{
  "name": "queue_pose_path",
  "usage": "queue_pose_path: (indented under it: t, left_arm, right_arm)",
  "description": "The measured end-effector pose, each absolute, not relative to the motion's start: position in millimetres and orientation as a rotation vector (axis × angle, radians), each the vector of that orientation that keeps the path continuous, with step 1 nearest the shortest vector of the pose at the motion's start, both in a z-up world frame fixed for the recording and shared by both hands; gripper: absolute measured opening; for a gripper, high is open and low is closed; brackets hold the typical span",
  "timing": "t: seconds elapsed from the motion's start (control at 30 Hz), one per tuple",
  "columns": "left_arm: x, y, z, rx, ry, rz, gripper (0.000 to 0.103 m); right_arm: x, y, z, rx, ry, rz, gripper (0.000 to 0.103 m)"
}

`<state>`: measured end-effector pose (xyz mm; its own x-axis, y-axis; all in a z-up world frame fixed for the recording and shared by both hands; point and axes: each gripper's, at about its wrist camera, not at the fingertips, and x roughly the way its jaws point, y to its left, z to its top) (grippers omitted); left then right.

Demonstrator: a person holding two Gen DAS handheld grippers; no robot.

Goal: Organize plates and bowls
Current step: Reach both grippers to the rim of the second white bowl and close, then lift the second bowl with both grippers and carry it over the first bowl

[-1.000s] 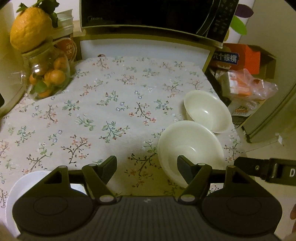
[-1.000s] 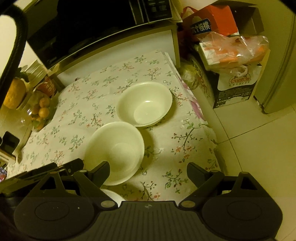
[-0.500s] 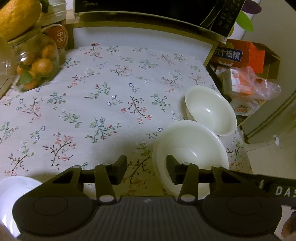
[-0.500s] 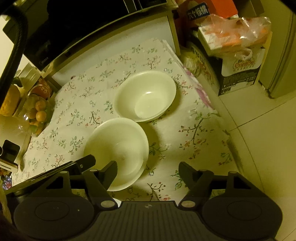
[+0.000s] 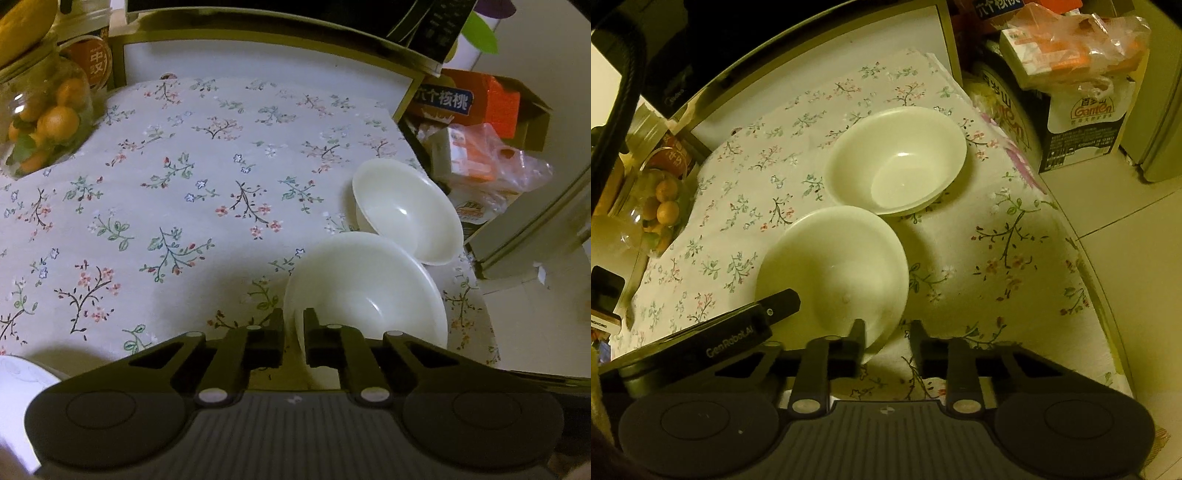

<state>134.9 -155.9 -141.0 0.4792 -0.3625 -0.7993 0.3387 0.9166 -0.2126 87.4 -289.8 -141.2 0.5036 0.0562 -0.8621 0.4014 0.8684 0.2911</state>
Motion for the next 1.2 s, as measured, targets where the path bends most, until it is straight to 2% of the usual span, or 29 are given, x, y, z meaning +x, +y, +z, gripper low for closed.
queue_pose_path:
  t: [1.2]
  left_arm:
    - [94, -137, -94, -0.073, 0.861, -0.487, 0.008]
  right_arm:
    - [64, -283, -96, 0.474, 0.884, -0.211, 0.014]
